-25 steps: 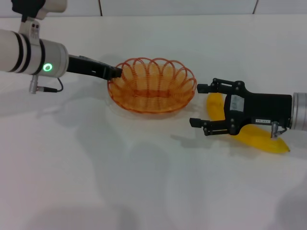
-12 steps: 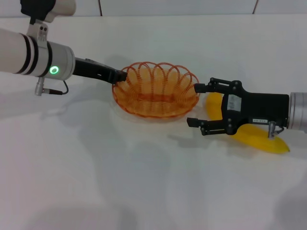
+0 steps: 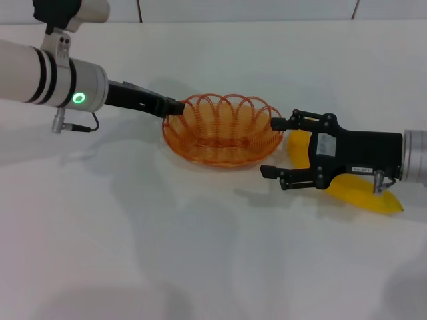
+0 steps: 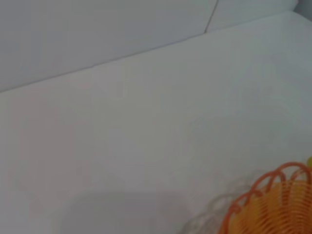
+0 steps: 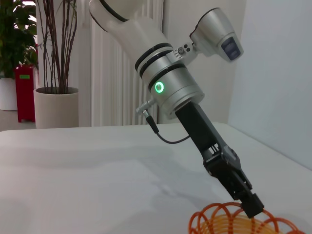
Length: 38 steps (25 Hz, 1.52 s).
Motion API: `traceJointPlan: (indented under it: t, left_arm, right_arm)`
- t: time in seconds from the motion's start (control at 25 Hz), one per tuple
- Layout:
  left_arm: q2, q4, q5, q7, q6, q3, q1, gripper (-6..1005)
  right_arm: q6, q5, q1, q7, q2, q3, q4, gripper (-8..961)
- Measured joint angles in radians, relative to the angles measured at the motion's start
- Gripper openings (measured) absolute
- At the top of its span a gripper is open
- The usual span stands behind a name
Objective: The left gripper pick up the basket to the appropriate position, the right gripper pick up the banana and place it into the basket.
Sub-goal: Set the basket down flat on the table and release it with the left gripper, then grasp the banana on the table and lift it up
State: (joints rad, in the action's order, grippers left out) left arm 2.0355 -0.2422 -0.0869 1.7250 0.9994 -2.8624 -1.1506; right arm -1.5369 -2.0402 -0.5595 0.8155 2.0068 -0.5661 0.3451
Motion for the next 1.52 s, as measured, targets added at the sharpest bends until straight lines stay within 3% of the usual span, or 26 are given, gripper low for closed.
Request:
traceJointPlan:
  t: [0.32, 0.56, 0.72, 0.84, 0.96, 1.32, 1.52]
  left_arm:
    - [-0.002, -0.019, 0.05, -0.055, 0.029, 0.0, -0.011, 349]
    - [0.002, -0.148, 0.192, -0.227, 0.3, 0.001, 0.015, 536]
    - [0.004, -0.264, 0.332, -0.331, 0.489, 0.002, 0.11, 691]
    - [0.005, -0.324, 0.534, -0.486, 0.645, 0.003, 0.238, 819]
    - [0.002, -0.321, 0.643, -0.644, 0.745, 0.003, 0.354, 822]
    - [0.005, -0.078, 0.816, -1.199, 0.797, 0.024, 0.642, 817]
    - [0.006, -0.002, 0.855, -1.276, 0.794, 0.038, 0.716, 816]
  right_arm:
    - [-0.008, 0.0, 0.019, 0.003, -0.009, 0.007, 0.001, 889]
    - [-0.01, 0.022, 0.043, 0.005, -0.021, 0.012, 0.006, 888]
    - [-0.012, 0.049, 0.049, 0.005, -0.023, 0.011, 0.007, 889]
    - [-0.012, 0.069, 0.053, 0.005, -0.023, 0.011, 0.008, 888]
    - [-0.012, 0.082, 0.056, 0.004, -0.022, 0.011, 0.007, 888]
    - [-0.011, 0.085, 0.068, 0.004, -0.024, 0.011, 0.008, 889]
    - [-0.009, 0.08, 0.093, 0.004, -0.03, 0.009, 0.008, 889]
